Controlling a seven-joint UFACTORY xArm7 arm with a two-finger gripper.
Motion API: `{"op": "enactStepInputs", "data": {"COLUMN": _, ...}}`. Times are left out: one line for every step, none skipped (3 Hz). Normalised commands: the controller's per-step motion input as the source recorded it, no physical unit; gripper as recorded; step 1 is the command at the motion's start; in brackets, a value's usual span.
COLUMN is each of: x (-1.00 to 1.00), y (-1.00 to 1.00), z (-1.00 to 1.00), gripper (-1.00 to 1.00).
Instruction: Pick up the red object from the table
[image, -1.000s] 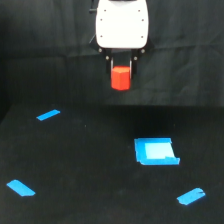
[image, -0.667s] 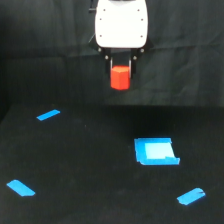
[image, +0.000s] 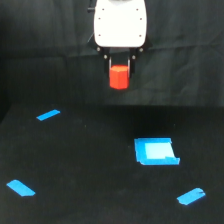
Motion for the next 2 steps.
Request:
{"op": "enactStepInputs", "data": {"x": -0.05, "y": 0.00, "z": 0.06, "gripper": -1.00}}
{"op": "enactStepInputs", "data": {"x": -0.04, "y": 0.01, "z": 0.05, "gripper": -1.00}}
